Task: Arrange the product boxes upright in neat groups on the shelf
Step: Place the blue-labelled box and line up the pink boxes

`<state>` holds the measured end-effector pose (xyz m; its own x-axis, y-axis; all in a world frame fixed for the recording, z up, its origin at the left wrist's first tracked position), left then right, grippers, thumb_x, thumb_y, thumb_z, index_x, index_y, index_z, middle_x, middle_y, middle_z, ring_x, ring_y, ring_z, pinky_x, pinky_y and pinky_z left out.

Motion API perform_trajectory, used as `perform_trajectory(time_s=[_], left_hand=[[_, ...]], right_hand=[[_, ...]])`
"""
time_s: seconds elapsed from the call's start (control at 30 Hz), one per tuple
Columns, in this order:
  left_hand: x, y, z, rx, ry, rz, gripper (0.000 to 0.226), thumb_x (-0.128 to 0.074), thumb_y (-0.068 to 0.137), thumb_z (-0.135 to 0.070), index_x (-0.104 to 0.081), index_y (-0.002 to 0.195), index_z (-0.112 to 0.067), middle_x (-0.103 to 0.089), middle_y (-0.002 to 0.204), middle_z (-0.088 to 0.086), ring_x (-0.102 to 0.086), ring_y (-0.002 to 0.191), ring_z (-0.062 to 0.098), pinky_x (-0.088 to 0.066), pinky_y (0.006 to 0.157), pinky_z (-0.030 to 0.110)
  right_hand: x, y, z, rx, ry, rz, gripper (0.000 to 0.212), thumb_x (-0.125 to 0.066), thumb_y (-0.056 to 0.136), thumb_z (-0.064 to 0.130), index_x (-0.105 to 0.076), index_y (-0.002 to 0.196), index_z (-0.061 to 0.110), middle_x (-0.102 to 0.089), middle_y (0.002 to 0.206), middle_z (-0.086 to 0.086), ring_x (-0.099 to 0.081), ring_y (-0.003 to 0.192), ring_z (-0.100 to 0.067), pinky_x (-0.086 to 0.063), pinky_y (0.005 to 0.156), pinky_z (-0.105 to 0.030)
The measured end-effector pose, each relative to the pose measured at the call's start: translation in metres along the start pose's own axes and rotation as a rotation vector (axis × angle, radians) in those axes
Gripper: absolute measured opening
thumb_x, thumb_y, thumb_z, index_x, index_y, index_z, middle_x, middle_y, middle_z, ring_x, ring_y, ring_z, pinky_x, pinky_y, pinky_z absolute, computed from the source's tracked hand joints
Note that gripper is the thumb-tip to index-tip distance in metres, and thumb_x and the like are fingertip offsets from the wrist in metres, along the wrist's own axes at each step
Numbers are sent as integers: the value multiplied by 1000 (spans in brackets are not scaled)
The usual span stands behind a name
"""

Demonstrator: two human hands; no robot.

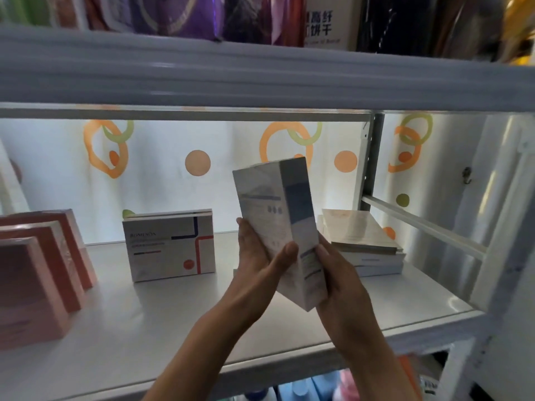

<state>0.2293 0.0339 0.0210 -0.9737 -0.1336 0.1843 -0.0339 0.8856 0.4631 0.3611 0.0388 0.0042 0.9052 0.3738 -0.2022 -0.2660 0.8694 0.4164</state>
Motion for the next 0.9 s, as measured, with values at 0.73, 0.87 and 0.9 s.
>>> perform_trajectory(time_s=[0.73, 0.87, 0.9], left_hand=[[11, 8, 27, 42, -44, -264, 54, -40, 95, -44, -65, 77, 0, -71, 71, 6, -69, 66, 22, -56, 59, 33], [15, 28, 58, 31, 273, -258, 24, -47, 100, -23, -68, 105, -15, -72, 104, -4, -67, 96, 14, -58, 84, 38], [18, 32, 64, 41, 391, -217, 25, -50, 97, -14, -64, 118, -21, -66, 120, -5, -61, 112, 15, -53, 94, 38]], right_hand=[[28, 6, -23, -200, -391, -196, 70, -83, 62, 46, -48, 121, 32, -65, 112, 7, -68, 95, -15, -60, 72, -25], [42, 7, -25, -151, -310, -287, 73, -86, 64, 32, -46, 125, 26, -63, 115, 0, -67, 98, -19, -61, 73, -31], [45, 7, -25, -143, -304, -293, 74, -86, 64, 28, -45, 126, 26, -63, 115, -2, -67, 99, -20, -61, 76, -34]])
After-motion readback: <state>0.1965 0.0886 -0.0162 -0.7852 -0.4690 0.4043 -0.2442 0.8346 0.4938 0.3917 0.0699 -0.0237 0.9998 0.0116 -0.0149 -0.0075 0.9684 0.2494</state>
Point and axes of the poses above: each hand's wrist, its own y-axis towards the middle knuckle, its own x-axis out of the back of the hand, z = x × y, the point moved 1 cm from there along y, towards the middle knuckle
